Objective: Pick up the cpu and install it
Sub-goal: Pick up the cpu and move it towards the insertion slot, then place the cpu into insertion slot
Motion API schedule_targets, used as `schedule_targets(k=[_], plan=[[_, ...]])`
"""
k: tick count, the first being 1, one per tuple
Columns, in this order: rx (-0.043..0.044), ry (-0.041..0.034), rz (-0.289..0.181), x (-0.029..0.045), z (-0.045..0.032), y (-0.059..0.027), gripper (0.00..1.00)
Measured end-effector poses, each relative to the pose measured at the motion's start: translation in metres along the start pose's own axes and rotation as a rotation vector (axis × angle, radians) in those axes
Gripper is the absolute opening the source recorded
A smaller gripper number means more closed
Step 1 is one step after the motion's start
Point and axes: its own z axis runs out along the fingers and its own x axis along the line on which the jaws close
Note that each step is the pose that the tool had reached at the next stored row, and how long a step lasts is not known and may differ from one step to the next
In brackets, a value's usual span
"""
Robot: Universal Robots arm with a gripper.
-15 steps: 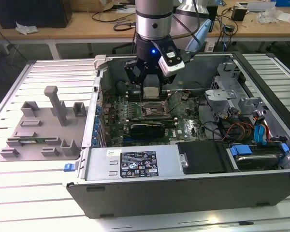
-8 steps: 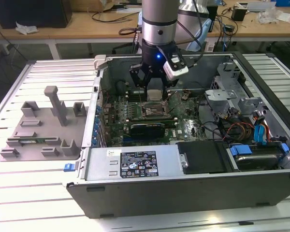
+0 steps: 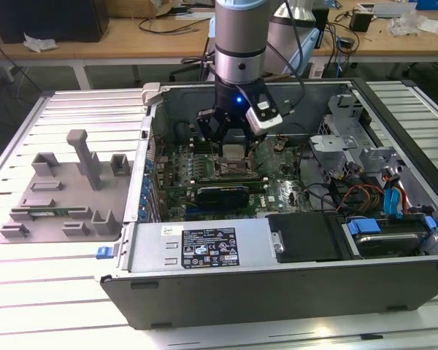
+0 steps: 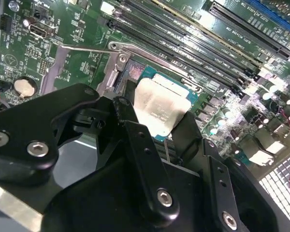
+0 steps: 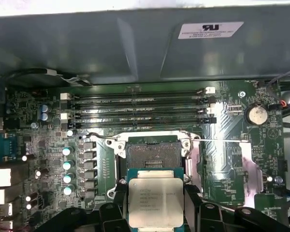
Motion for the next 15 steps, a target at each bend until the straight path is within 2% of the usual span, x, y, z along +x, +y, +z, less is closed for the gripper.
schedule_targets(k=[2, 3, 8, 15], plan=[[-0.0034, -0.0004, -0.001, 0.0001, 0.0014, 0.0000, 0.55], [-0.0041, -0.0004, -0.003, 0.0000, 0.0045, 0.0003, 0.55], [-0.0044, -0.0004, -0.004, -0.0005, 0.0115, 0.0059, 0.55], [-0.0041, -0.0004, -0.004, -0.0028, 0.0126, 0.0065, 0.55]])
